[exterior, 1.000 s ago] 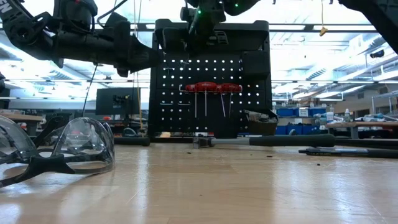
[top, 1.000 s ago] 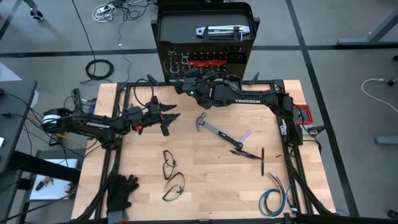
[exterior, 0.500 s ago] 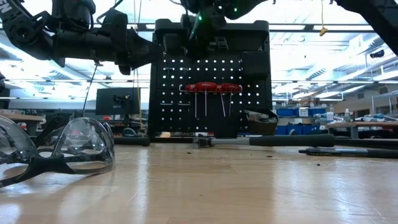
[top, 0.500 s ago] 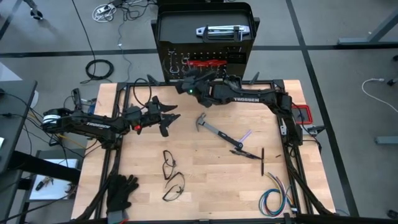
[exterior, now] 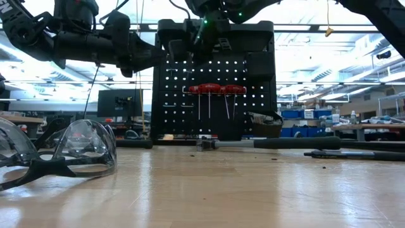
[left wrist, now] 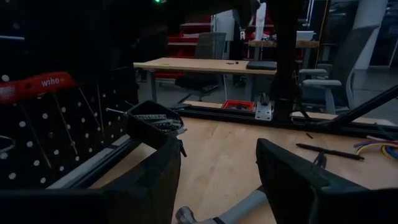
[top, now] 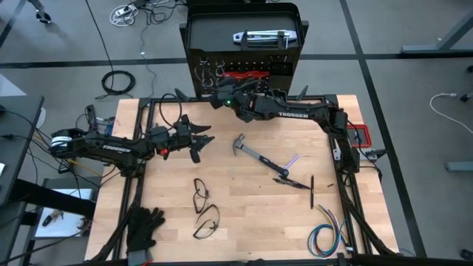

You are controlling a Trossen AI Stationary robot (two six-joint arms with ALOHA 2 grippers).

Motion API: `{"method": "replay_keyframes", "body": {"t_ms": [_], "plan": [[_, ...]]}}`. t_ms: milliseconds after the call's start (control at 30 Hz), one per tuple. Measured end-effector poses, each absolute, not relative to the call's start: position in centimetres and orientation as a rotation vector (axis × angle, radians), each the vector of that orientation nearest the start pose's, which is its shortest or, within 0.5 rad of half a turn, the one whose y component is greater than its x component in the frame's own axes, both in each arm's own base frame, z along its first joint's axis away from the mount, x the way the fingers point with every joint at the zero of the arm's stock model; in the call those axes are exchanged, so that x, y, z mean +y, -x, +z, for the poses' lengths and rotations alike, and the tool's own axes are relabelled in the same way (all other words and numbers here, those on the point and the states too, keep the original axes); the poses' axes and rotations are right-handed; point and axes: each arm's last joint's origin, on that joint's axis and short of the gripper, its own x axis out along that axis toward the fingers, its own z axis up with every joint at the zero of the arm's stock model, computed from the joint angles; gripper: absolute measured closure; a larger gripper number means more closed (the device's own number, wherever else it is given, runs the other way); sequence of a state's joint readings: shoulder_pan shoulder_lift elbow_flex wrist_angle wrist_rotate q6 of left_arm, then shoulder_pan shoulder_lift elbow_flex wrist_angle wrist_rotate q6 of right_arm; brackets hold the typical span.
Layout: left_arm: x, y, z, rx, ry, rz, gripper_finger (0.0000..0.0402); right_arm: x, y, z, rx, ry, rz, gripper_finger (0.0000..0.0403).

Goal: Hang tools onto peg board
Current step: Move the hook from bottom to top

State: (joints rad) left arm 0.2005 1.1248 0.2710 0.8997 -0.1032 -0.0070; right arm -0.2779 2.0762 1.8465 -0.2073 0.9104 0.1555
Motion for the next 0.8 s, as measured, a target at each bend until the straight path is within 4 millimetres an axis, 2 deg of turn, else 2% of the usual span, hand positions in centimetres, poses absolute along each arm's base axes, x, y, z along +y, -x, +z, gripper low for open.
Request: {"method": "replay_keyframes", "body": {"t_ms": [333, 633, 800], "plan": [[4.48, -20.4, 19.93, -0.03, 0.003, 0.314, 0.0195, -15.85, -45.14, 30.09, 0.361, 0.02, -1.191, 0.0393], [4.48, -20.4, 19.67, -0.004, 0.004, 0.314, 0.0195, -15.0, -45.23, 30.24, 0.361, 0.066, -1.256, 0.0393], [4.48, -20.4, 19.68, -0.004, 0.004, 0.314, 0.0195, -15.17, -45.21, 30.26, 0.361, 0.065, -1.249, 0.0393]]}}
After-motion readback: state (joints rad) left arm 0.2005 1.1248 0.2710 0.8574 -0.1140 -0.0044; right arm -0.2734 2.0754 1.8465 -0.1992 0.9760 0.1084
